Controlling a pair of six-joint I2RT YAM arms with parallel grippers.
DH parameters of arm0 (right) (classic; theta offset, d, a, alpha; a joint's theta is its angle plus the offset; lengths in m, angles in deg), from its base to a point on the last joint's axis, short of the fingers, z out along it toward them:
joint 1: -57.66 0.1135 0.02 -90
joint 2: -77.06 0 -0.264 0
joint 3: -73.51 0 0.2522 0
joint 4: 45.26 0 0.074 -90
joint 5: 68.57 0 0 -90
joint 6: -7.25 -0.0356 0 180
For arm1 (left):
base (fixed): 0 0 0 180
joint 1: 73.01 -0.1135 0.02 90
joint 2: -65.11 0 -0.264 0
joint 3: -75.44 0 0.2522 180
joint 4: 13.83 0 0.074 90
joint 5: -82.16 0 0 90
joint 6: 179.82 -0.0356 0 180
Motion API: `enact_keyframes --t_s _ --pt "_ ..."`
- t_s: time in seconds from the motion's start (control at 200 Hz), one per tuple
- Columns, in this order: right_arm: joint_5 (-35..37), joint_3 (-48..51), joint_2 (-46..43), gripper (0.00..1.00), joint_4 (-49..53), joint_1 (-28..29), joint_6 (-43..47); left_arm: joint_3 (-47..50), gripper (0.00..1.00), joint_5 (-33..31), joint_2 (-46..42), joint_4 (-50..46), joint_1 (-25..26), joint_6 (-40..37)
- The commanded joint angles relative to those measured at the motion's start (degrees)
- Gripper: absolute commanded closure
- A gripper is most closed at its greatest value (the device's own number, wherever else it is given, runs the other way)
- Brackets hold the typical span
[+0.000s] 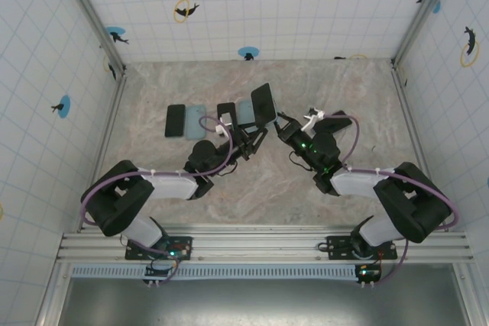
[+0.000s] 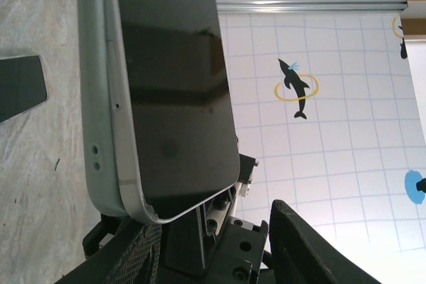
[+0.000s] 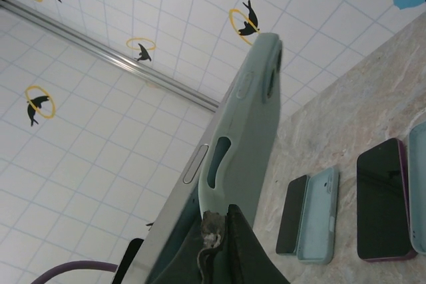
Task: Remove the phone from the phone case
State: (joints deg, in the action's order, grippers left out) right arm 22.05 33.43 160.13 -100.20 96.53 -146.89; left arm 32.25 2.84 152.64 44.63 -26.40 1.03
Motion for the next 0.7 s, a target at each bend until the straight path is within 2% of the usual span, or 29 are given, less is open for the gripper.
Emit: enact_keyframes --t_s 0.0,0.45,0.696 --pt "-0.9 1.0 -0.2 1.00 -8.9 0.2 -3.3 -2.3 0.55 -3.2 -1.5 -0.4 -2.0 -2.9" --pt "-1.1 1.5 3.3 1.00 -17.5 0.3 -9.9 -5.4 0.55 -1.7 -0.6 -2.1 -2.2 -3.6" --pt "-1.6 1.5 3.3 1.00 -17.3 0.5 -9.1 -7.3 0.70 -0.6 0.5 -2.6 -2.4 -4.1"
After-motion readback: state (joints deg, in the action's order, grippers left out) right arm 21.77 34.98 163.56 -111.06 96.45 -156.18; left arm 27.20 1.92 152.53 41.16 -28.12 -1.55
